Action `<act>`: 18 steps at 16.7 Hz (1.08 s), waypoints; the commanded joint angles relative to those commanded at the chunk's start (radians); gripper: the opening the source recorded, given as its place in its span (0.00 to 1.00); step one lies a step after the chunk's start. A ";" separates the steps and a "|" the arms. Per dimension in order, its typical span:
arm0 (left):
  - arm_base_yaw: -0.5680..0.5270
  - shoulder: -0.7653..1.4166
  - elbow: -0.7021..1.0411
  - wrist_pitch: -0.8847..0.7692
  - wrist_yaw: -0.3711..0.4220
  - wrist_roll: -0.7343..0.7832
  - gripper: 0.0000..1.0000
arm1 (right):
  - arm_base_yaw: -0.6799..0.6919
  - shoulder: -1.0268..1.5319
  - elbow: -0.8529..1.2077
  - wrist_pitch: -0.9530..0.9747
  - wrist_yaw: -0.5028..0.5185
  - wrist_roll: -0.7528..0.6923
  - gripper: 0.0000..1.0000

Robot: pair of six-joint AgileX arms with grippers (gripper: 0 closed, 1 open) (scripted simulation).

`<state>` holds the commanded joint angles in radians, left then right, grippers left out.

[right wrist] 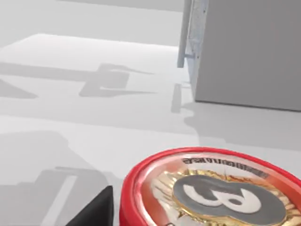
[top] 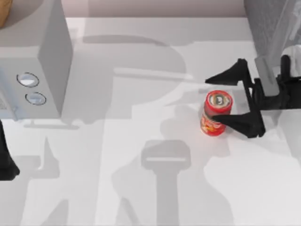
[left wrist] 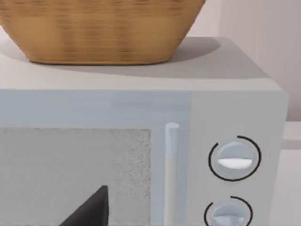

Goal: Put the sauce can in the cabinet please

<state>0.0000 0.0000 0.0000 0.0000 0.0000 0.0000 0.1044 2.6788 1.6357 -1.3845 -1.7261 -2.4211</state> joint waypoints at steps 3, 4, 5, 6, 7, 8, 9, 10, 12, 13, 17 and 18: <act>0.000 0.000 0.000 0.000 0.000 0.000 1.00 | 0.000 0.000 0.000 0.000 0.000 0.000 0.62; 0.000 0.000 0.000 0.000 0.000 0.000 1.00 | 0.000 0.000 0.000 0.000 0.000 0.000 0.55; 0.000 0.000 0.000 0.000 0.000 0.000 1.00 | 0.000 0.000 0.000 0.000 0.000 0.000 0.47; 0.000 0.000 0.000 0.000 0.000 0.000 1.00 | 0.000 0.000 0.000 0.000 0.000 0.000 0.40; 0.000 0.000 0.000 0.000 0.000 0.000 1.00 | 0.000 0.000 0.000 0.000 0.000 0.000 0.32; 0.000 0.000 0.000 0.000 0.000 0.000 1.00 | 0.000 0.000 0.000 0.000 0.000 0.000 0.25; 0.000 0.000 0.000 0.000 0.000 0.000 1.00 | 0.000 0.000 0.000 0.000 0.000 0.000 0.17; 0.000 0.000 0.000 0.000 0.000 0.000 1.00 | 0.000 0.000 0.000 0.000 0.000 0.000 0.10; 0.000 0.000 0.000 0.000 0.000 0.000 1.00 | 0.000 0.000 0.000 0.000 0.000 0.000 0.00; 0.000 0.000 0.000 0.000 0.000 0.000 1.00 | 0.000 0.000 0.000 0.000 0.000 0.000 0.00; 0.000 0.000 0.000 0.000 0.000 0.000 1.00 | 0.000 0.000 0.000 0.000 0.000 0.000 0.00; 0.000 0.000 0.000 0.000 0.000 0.000 1.00 | 0.000 0.000 0.000 0.000 0.000 0.000 0.00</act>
<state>0.0000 0.0000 0.0000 0.0000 0.0000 0.0000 0.1044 2.6788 1.6357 -1.3845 -1.7261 -2.4211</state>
